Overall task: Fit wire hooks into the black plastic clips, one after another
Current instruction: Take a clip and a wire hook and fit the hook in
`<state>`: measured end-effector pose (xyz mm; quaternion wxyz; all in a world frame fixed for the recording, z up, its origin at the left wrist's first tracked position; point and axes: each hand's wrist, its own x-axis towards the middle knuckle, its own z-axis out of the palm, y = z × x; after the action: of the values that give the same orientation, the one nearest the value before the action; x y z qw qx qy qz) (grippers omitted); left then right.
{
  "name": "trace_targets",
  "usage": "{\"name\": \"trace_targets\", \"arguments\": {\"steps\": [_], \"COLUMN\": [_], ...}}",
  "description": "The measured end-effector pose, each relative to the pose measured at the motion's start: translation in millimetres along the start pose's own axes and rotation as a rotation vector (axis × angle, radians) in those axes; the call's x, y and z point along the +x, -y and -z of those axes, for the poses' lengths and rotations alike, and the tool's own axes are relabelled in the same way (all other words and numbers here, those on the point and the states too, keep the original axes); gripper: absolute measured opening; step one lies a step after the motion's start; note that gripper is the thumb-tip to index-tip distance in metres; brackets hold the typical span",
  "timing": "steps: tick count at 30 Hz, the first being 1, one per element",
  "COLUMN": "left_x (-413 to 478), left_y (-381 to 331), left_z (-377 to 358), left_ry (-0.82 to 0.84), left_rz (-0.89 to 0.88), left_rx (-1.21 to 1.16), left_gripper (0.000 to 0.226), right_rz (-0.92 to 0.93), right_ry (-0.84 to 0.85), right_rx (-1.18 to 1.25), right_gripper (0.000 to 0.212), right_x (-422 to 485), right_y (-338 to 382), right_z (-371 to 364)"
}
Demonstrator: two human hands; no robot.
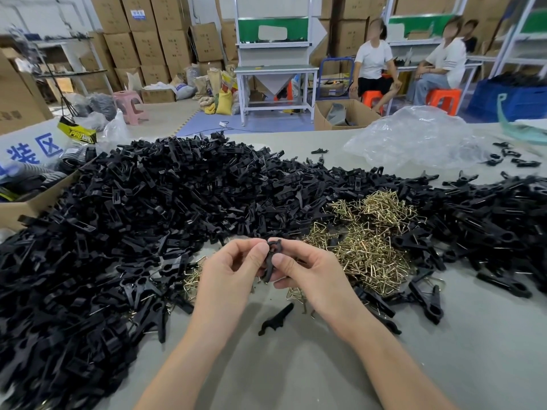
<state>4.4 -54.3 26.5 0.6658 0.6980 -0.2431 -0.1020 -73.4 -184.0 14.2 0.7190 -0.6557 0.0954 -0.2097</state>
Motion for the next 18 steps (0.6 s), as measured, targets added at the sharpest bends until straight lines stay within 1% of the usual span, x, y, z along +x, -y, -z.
{"name": "trace_targets", "arguments": {"steps": [4,7,10,15,18], "left_x": [0.1,0.2,0.6,-0.8,-1.4], "left_y": [-3.5,-2.8,-2.0,-4.4,-4.1], "left_z": [1.6,1.6,3.8,2.4,0.1], "left_ry": [0.096,0.076,0.026,0.041,0.043], "left_rz": [0.021,0.049,0.055,0.025,-0.009], "left_rx": [-0.110,-0.155,-0.137,-0.038,0.004], "left_gripper": [0.023,0.024,0.022,0.022,0.021], "right_rz": [0.003,0.000,0.002,0.016,0.019], "right_ry": [-0.020,-0.015,-0.012,-0.006,-0.015], "right_rx": [0.043,0.061,0.058,0.046,0.043], "right_gripper": [0.029,0.031,0.033,0.031,0.034], "right_x": [0.8,0.7,0.5,0.2,0.6], "right_y": [-0.1,-0.5,-0.3,0.5,-0.5], "right_z": [2.4,3.1,2.6,2.5,3.0]}}
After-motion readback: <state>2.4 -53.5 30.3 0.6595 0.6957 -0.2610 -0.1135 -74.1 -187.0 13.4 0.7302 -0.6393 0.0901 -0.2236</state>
